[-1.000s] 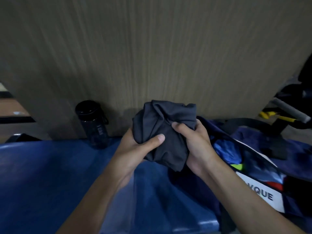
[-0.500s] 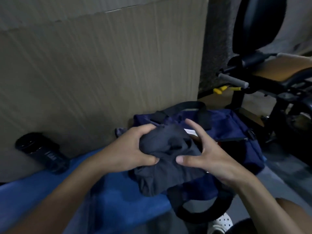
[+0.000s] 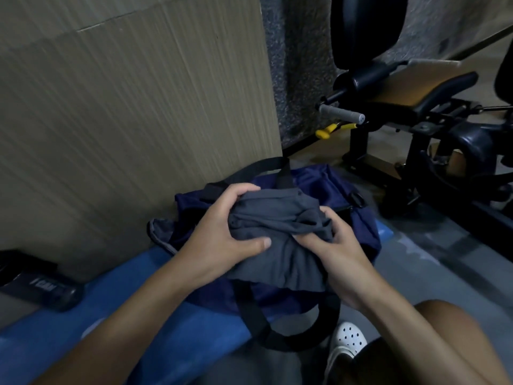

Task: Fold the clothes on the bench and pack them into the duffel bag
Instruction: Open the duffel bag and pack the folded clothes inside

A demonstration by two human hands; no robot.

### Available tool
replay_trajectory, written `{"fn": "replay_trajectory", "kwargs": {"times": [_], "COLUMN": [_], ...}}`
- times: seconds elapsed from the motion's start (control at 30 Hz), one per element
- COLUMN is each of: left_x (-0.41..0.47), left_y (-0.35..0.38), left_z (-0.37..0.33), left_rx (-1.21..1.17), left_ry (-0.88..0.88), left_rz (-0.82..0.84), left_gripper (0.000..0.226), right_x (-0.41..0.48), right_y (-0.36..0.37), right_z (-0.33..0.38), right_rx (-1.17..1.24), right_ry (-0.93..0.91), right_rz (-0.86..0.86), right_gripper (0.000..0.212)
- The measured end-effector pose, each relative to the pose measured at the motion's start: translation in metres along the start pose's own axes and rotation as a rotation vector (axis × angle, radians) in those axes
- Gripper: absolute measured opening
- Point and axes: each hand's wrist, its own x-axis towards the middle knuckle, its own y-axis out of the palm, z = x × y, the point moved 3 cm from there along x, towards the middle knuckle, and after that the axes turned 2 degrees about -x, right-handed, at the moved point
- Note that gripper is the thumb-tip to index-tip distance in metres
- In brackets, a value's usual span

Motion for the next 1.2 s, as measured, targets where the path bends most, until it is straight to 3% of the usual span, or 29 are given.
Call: {"fn": "replay_trajectory", "kwargs": {"times": [0.13,0.23,0.3,0.47,0.7,0.9,1.0,1.1,1.2], "left_x": [0.004,0.007,0.01,0.02,0.038,0.049,0.049,0.051,0.058], "left_y": [0.005,0.007,0.009,0.018,0.037,0.019,0.021,0.021,0.017], "left_z": [-0.003,-0.009,-0.012,-0.018,-0.012,0.023,0.045,0.054,0.055], "left_rx": [0.024,0.078,0.11,0.137,0.163,0.68,0.979,1.101,1.078], "left_ry": [0.034,0.054,0.05,0.029,0.056,0.165,0.173,0.162,0.111], "left_rz": [0.042,0.181,0.269,0.439,0.418,0.237,0.356,0.418,0.386], "left_gripper": [0.039,0.036,0.036,0.047,0.07,0.032,0.061,0.066,0.066], "right_x": [-0.004,-0.009,-0.011,-0.009,-0.01,-0.007,-0.008,-0.011,-0.011], "right_y": [-0.013,-0.018,-0.015,-0.02,-0.039,-0.062,-0.065,-0.065,-0.062], "right_z": [0.014,0.025,0.025,0.015,0.018,0.005,0.007,0.007,0.006], "right_rx": [-0.256,-0.482,-0.546,-0.587,-0.496,-0.57,-0.607,-0.581,-0.573], "right_ry": [-0.077,-0.106,-0.132,-0.123,-0.113,-0.17,-0.191,-0.186,-0.177], "right_rz": [0.076,0.25,0.297,0.285,0.211,-0.114,-0.202,-0.244,-0.277], "right_gripper": [0.049,0.087,0.102,0.074,0.034,0.033,0.029,0.018,0.014]}}
